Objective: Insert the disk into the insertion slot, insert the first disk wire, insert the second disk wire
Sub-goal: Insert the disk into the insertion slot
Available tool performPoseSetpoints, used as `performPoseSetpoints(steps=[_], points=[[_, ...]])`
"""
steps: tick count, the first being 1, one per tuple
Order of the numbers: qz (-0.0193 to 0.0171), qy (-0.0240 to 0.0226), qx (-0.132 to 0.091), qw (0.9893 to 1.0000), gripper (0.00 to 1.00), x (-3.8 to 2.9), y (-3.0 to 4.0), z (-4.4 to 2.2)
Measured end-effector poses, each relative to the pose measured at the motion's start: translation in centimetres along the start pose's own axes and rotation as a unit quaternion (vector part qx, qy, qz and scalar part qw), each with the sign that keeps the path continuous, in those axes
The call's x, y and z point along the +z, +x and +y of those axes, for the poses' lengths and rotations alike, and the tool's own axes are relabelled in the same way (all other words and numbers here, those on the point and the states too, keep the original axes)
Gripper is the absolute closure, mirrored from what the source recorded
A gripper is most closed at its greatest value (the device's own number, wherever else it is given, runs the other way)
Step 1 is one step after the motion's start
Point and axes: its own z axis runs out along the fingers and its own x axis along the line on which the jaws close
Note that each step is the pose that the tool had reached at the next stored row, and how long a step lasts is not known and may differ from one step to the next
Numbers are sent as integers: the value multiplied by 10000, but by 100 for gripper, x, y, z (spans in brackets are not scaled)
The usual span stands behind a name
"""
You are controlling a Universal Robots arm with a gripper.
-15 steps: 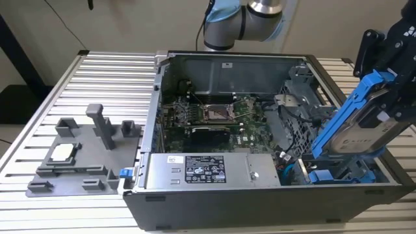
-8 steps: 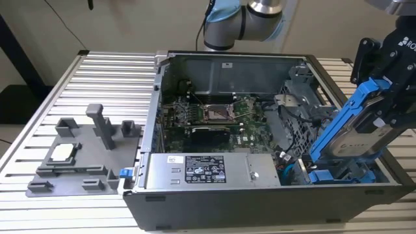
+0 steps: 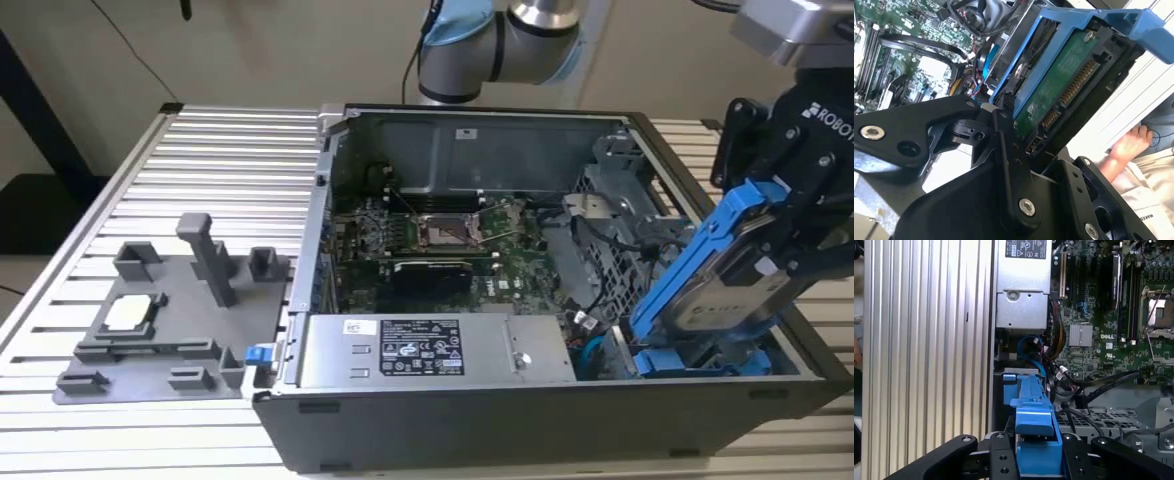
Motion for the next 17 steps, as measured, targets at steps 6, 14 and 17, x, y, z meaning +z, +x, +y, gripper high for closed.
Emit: performPoseSetpoints(steps=[6, 14, 17], points=[[-1, 0, 0, 10000, 67, 46, -15, -4], [-2, 0, 0, 10000, 67, 128, -32, -25], [-1, 0, 0, 10000, 67, 175, -37, -32]])
